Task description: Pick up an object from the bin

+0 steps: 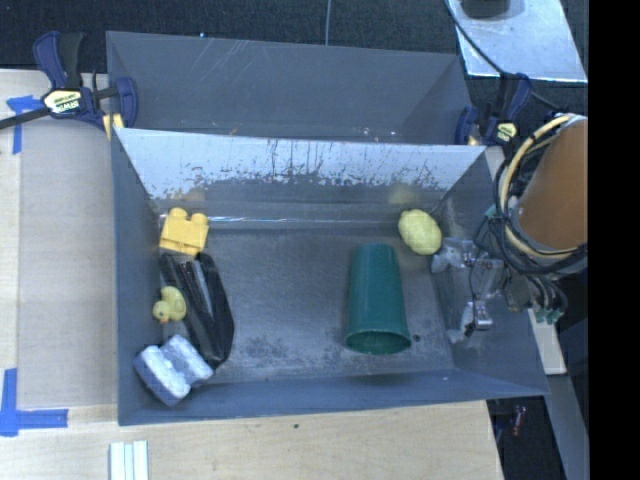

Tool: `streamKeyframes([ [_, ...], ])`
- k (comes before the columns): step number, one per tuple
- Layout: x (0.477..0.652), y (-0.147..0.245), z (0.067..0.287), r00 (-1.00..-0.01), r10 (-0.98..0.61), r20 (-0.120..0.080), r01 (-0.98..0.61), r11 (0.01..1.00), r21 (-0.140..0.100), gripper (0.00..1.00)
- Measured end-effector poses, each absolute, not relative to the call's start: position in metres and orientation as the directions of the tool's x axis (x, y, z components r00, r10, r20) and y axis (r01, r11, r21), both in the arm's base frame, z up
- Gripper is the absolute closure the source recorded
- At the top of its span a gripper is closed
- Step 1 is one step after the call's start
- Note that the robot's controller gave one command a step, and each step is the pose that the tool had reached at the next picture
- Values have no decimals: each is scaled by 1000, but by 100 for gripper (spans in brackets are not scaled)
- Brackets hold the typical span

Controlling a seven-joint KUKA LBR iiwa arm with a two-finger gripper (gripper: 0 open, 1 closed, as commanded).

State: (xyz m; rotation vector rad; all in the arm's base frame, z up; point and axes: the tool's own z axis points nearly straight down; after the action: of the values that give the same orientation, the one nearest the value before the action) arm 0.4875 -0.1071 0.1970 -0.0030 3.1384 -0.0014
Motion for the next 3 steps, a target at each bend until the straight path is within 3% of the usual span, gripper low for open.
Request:
streamKeyframes([
  [1, 487, -107, 197, -1000, -2, -3, -2, 1000, -1, 0],
  [2, 521, -62, 198, -1000, 5, -9, 5, 1000, -1, 0],
  [3, 509, -52, 168, -1000, 20, -7, 20, 1000, -3, 0],
])
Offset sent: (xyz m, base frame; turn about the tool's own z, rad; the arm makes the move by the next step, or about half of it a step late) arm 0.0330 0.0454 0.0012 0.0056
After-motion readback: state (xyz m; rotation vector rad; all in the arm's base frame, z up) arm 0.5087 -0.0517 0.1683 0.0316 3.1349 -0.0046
